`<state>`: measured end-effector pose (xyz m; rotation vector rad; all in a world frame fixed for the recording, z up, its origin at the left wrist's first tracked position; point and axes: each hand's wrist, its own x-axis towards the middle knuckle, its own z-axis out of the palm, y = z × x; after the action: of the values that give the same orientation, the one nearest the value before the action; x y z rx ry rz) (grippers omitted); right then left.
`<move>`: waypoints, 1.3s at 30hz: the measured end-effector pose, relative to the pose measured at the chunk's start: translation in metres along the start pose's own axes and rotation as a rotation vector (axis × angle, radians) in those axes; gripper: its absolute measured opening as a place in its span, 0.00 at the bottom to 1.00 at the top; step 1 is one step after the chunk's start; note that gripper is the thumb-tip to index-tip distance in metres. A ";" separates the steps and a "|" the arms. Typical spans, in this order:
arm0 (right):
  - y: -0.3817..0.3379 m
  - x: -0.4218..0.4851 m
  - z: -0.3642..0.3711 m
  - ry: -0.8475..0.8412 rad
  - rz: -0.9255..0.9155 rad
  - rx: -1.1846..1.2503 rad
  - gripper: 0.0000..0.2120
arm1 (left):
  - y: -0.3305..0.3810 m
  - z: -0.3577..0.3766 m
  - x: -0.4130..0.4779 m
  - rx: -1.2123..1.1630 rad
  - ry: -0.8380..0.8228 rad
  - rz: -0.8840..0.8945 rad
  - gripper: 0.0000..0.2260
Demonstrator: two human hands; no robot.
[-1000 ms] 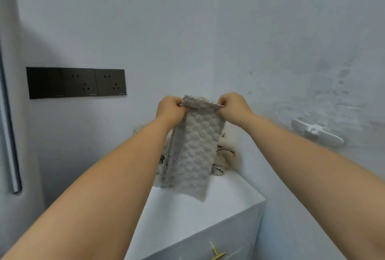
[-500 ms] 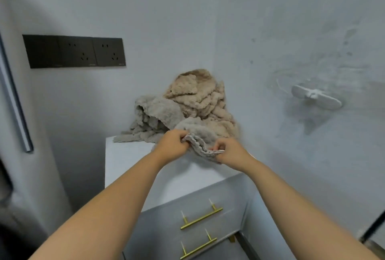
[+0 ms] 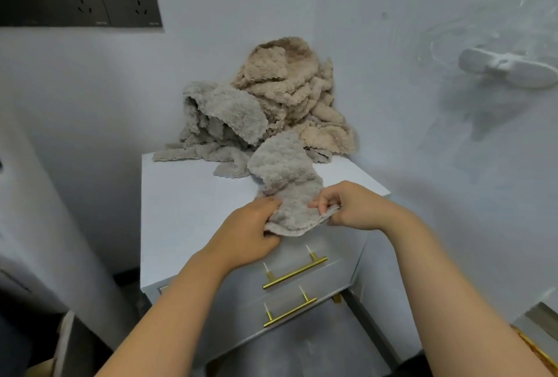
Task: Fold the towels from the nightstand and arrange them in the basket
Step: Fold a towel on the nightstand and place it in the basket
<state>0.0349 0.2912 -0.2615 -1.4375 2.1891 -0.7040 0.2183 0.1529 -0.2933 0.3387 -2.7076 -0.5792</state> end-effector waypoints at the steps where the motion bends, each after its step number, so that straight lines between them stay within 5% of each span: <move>1: -0.001 -0.001 -0.001 -0.011 -0.005 -0.006 0.12 | 0.002 0.001 -0.002 0.018 -0.008 0.019 0.22; 10: 0.003 -0.014 -0.011 -0.037 0.023 0.078 0.15 | -0.010 0.003 -0.007 -0.260 0.069 -0.066 0.11; 14: 0.001 -0.017 -0.009 0.028 0.044 0.144 0.14 | -0.005 -0.002 -0.006 -0.271 0.030 -0.043 0.19; 18: 0.001 -0.017 -0.008 0.131 0.072 0.231 0.12 | 0.004 -0.003 0.000 -0.453 0.078 -0.115 0.01; 24: 0.004 -0.016 -0.008 0.193 0.130 0.235 0.08 | 0.010 -0.009 0.004 -0.630 0.167 -0.197 0.06; 34: 0.003 0.009 0.018 0.445 0.191 0.361 0.09 | 0.010 0.004 0.009 -0.188 0.401 -0.364 0.20; 39: -0.005 0.015 0.028 0.483 0.144 0.297 0.10 | 0.002 0.009 0.010 0.209 0.485 0.179 0.09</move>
<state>0.0499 0.2710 -0.2812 -1.0235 2.3677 -1.3707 0.2050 0.1546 -0.2977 0.2459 -2.2950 -0.1360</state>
